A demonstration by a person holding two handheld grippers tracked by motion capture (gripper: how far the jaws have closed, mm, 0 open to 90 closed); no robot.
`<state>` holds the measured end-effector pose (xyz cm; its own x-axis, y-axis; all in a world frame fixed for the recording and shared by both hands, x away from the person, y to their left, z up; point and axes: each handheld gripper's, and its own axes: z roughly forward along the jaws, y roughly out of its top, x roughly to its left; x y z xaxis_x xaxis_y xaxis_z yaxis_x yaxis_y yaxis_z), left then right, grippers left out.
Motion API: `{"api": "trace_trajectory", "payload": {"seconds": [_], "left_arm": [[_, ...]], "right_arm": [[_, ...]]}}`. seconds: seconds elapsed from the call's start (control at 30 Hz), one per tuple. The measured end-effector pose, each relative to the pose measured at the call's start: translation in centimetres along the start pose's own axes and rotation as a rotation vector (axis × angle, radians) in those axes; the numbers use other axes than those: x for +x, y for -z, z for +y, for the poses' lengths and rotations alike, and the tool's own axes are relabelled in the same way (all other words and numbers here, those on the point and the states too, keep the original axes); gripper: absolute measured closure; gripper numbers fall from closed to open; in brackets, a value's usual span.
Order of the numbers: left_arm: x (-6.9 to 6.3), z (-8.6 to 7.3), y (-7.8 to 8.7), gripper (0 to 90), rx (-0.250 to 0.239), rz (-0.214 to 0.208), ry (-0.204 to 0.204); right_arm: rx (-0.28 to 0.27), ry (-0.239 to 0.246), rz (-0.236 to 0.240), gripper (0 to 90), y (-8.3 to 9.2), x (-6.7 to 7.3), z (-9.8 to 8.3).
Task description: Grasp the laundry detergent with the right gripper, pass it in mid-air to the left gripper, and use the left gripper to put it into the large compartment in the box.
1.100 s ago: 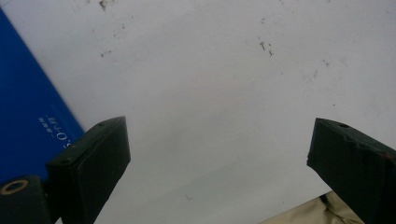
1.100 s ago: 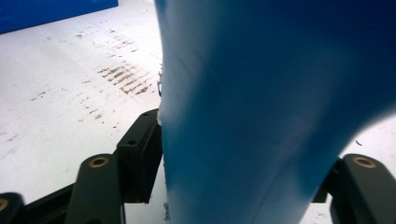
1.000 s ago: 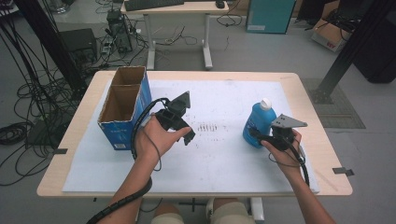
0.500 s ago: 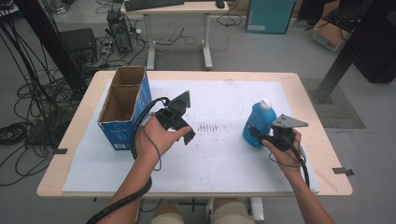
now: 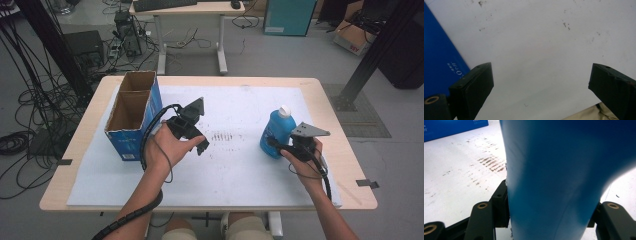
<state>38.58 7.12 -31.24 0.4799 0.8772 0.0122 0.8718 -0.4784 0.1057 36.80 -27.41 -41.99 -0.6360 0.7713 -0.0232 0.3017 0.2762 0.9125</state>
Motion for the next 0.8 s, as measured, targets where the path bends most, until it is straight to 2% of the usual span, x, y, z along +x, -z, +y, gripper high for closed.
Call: {"api": "trace_trajectory", "payload": {"seconds": [0.8], "left_arm": [[-0.17, 0.02, 0.18, 6.3, -0.006, 0.0, 0.001]], "right_arm": [[0.005, -0.004, 0.0, 44.3, 0.05, -0.04, 0.03]]}}
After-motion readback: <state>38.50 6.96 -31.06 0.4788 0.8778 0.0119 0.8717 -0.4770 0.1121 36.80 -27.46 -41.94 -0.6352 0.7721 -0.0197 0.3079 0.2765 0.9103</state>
